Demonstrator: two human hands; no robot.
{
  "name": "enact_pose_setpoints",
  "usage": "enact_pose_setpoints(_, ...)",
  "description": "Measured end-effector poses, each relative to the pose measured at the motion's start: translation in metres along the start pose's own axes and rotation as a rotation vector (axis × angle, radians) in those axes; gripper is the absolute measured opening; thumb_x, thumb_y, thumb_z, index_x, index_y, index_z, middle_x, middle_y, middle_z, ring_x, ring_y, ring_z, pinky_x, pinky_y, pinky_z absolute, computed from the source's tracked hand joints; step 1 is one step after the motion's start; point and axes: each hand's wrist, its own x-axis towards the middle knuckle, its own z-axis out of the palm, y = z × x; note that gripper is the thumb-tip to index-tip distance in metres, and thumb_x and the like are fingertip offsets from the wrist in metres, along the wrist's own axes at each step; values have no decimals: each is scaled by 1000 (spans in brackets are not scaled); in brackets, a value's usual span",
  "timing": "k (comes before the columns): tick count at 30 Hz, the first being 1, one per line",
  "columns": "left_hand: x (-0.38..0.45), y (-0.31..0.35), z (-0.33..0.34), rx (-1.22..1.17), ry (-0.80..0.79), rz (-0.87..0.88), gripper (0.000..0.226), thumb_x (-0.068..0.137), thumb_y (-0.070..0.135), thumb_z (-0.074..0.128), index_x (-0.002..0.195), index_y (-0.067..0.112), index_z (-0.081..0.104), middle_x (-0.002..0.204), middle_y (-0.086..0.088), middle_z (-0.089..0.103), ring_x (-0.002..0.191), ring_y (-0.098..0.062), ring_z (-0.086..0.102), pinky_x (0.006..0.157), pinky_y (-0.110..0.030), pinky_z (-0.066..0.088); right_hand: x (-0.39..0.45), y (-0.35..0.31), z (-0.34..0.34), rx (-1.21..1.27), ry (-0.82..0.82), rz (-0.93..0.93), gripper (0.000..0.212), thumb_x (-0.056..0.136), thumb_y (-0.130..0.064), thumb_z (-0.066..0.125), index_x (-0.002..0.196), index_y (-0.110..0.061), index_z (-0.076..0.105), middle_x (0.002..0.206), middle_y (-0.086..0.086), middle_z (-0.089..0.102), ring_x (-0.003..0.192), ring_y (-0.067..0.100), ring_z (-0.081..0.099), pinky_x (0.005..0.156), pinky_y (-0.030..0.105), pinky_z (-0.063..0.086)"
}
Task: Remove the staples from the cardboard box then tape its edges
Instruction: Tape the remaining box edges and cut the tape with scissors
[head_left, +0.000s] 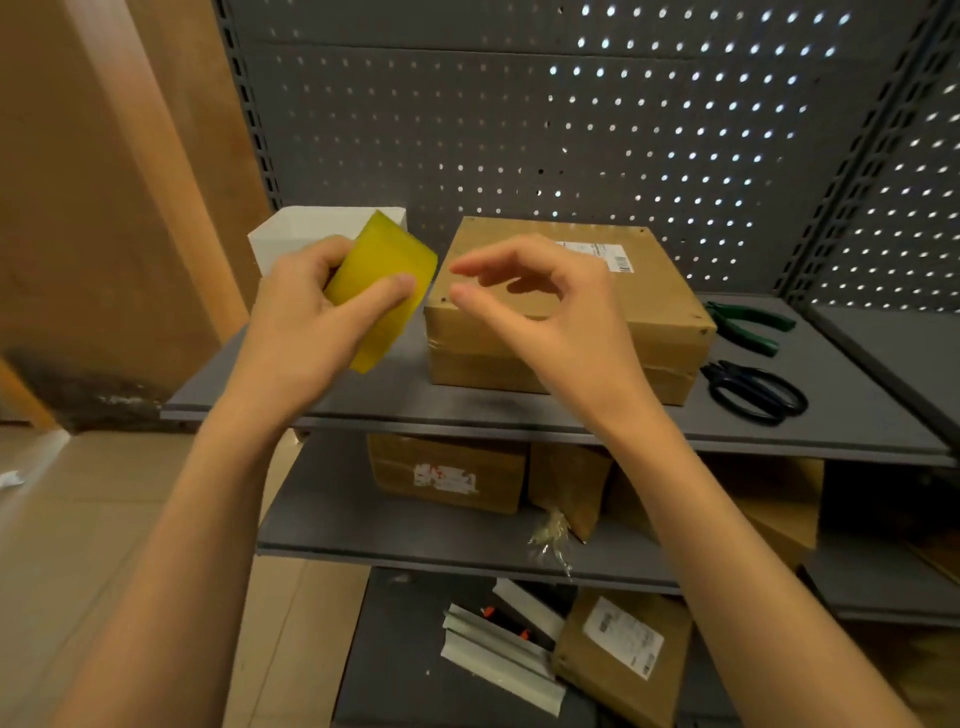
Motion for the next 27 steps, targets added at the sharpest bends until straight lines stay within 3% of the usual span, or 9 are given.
enact_pose_setpoints(3, -8, 21, 10, -213, -21, -57, 16, 85, 26, 64, 90, 10, 66, 68, 3, 58, 58, 2, 51, 53, -9, 38, -1, -6, -6, 71, 48, -26, 16, 85, -19, 67, 100, -18, 69, 101, -1, 66, 96, 6, 58, 84, 27, 47)
enact_pose_setpoints(7, -19, 45, 30, -359, -50, -108, 15, 85, 24, 62, 97, 16, 68, 83, -1, 66, 68, 4, 57, 58, -7, 43, -5, -2, -22, 35, 68, -39, 19, 88, -19, 63, 105, -16, 70, 108, 1, 63, 104, 4, 55, 85, 14, 40)
enact_pose_setpoints(15, -37, 82, 88, -407, -51, -148, 7, 83, 25, 65, 89, 22, 68, 73, 11, 67, 67, 4, 60, 56, -8, 43, -17, 16, -84, 29, 39, -44, 19, 89, -16, 61, 106, -17, 70, 103, -4, 64, 95, -2, 54, 80, 9, 38)
enact_pose_setpoints(21, -57, 106, 130, -414, -41, -155, 12, 80, 29, 66, 89, 21, 69, 76, 7, 69, 69, 2, 60, 58, -10, 44, -34, 33, -126, 73, -12, 4, 17, 90, -14, 58, 104, -19, 68, 101, -8, 66, 93, 2, 59, 83, 29, 48)
enact_pose_setpoints(27, -72, 125, 161, -402, -14, -208, 23, 75, 38, 66, 90, 21, 68, 82, -3, 69, 70, -5, 60, 59, -17, 48, -45, 51, -156, 33, -52, 3, 12, 91, -17, 58, 96, -15, 69, 93, -11, 65, 86, -1, 57, 76, 18, 45)
